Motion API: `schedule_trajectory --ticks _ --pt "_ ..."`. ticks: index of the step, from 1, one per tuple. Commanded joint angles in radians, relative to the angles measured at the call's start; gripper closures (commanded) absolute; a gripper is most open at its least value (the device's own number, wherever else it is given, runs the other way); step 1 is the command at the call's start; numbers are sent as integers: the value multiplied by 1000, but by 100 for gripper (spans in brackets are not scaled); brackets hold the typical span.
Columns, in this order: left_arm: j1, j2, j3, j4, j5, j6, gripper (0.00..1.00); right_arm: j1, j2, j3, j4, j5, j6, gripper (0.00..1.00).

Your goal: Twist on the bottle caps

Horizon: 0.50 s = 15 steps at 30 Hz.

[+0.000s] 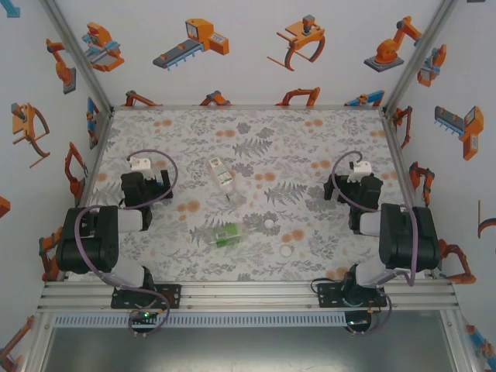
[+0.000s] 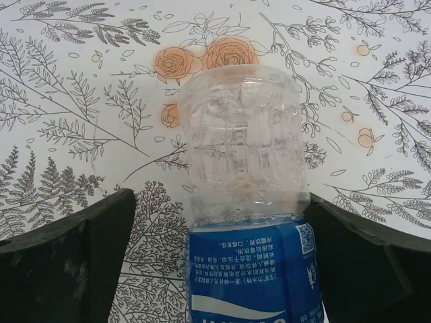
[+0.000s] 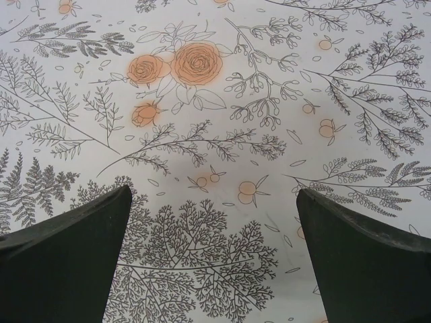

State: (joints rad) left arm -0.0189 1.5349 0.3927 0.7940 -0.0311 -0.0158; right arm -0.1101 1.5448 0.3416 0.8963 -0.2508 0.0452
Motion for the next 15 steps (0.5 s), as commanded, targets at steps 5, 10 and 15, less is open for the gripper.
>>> schedule_trajectory --ticks 5,10,15 --pt "-3 4 20 30 -13 -13 3 -1 8 26 32 -16 -2 1" --pt "-6 5 21 31 -16 -13 3 -1 8 25 32 -15 -2 1" --pt "-6 4 20 30 -18 -13 3 -1 8 26 30 -15 -1 1"
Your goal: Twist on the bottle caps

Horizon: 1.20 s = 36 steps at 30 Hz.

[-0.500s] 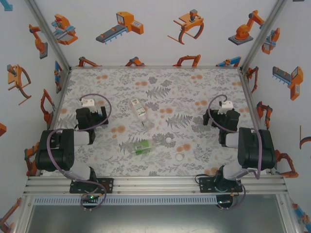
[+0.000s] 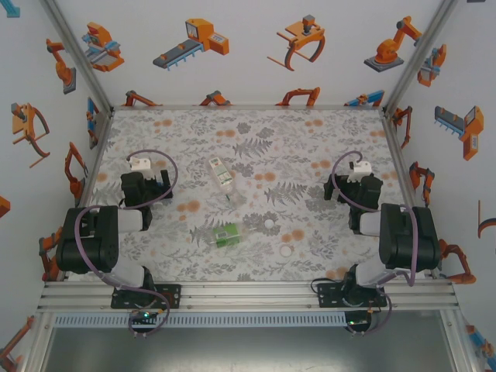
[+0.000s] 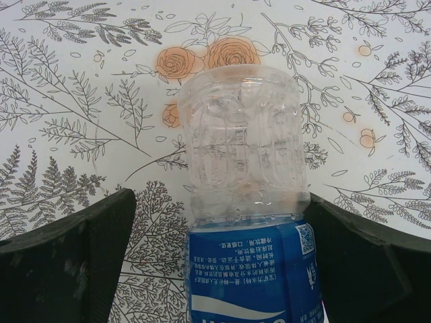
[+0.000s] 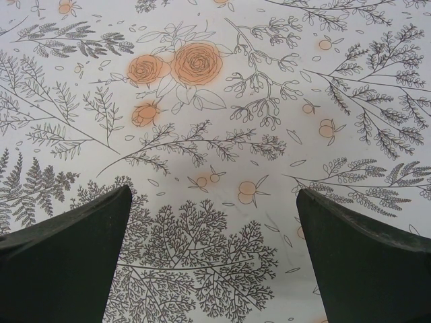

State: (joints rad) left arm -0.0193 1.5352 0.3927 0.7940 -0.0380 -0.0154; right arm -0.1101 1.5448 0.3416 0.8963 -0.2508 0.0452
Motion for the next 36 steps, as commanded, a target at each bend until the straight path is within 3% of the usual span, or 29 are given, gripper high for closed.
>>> schedule_trajectory --ticks 1,24,28,36 --pt "-5 4 20 31 -9 -14 3 -2 8 26 31 -15 -1 1" --pt "1 0 18 35 18 -9 3 -1 4 25 32 -19 -1 1" --pt "-23 -74 44 -69 -3 15 3 -1 -65 47 -60 6 11 1" --pt "-87 -242 132 -386 -171 -34 3 3 -228 138 -351 27 25 5"
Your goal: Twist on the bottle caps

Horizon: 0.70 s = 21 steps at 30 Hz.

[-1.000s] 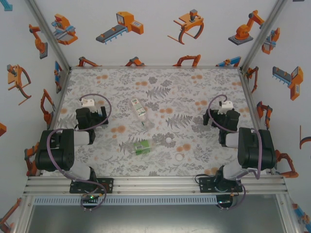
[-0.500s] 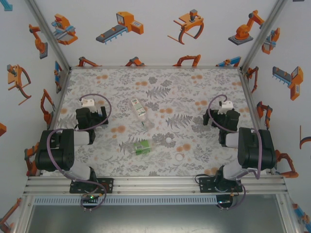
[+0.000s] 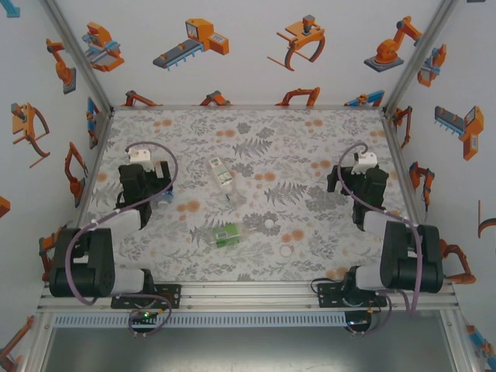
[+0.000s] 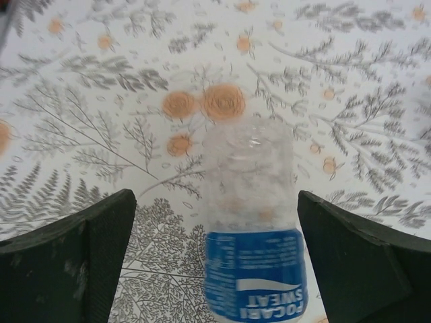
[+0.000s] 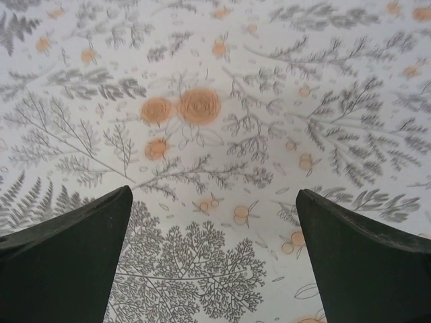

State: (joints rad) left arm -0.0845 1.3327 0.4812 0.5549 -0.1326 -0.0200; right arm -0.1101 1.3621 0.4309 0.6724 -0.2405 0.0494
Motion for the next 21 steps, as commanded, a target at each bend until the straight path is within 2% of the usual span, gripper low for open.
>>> schedule_trajectory --ticks 1,5,7,15,21 --pt "-32 -50 59 -182 -85 -30 3 6 -58 60 -152 7 30 5" --pt "-76 -103 114 -315 -113 -63 3 38 -107 104 -257 -23 104 8" --pt "-76 -131 130 -362 -77 -113 3 74 -126 129 -320 -24 135 9" --pt "-87 -209 285 -691 15 -193 3 353 -133 277 -577 71 143 13" --pt "-87 -237 424 -942 99 -184 3 536 -63 387 -642 99 162 20"
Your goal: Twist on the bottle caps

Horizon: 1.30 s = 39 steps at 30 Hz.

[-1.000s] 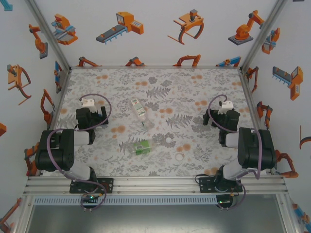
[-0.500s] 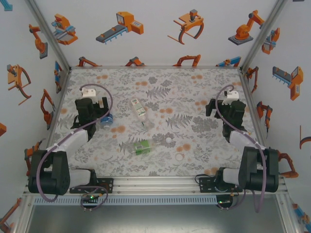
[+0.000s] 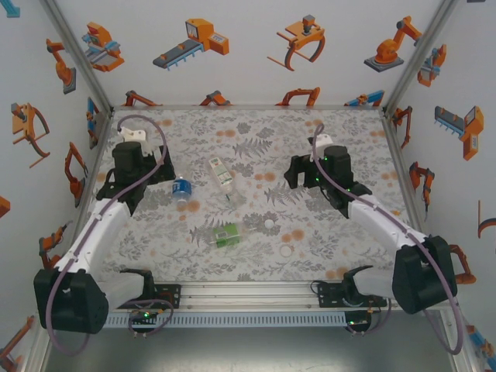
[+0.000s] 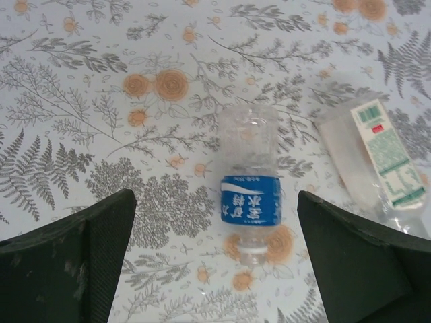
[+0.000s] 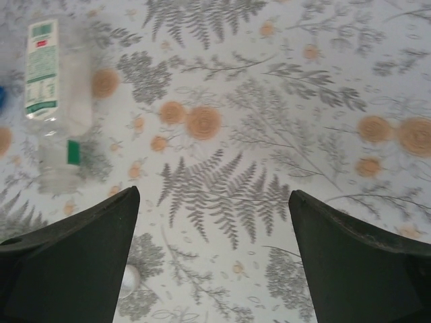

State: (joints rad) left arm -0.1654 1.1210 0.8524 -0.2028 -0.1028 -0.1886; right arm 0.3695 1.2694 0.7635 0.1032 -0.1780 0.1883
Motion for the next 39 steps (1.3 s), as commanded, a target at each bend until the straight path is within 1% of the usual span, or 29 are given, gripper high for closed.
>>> schedule_trajectory --ticks 1,5,7,10,13,16,20,26,31,39 --pt "-6 -28 74 -218 88 -8 3 90 47 77 -83 54 25 20" --pt "-7 -28 137 -317 140 28 3 208 132 162 -118 101 15 20" --pt "-6 -30 143 -337 149 51 3 262 177 202 -133 127 7 20" --pt "-5 -42 100 -312 133 76 3 335 258 272 -149 166 -6 20" --pt "-5 -55 81 -304 104 46 3 388 344 356 -178 187 -8 20" --pt "-5 -75 70 -285 124 43 3 428 427 436 -199 207 -5 20" --pt "-3 -97 63 -274 104 26 3 464 537 533 -212 207 6 20" --pt "-5 -109 56 -282 121 12 3 497 660 616 -220 225 21 21" --pt "-5 -142 46 -268 120 3 3 509 710 615 -220 220 49 26" --pt "-5 -156 45 -255 126 -2 3 525 738 573 -205 239 62 32"
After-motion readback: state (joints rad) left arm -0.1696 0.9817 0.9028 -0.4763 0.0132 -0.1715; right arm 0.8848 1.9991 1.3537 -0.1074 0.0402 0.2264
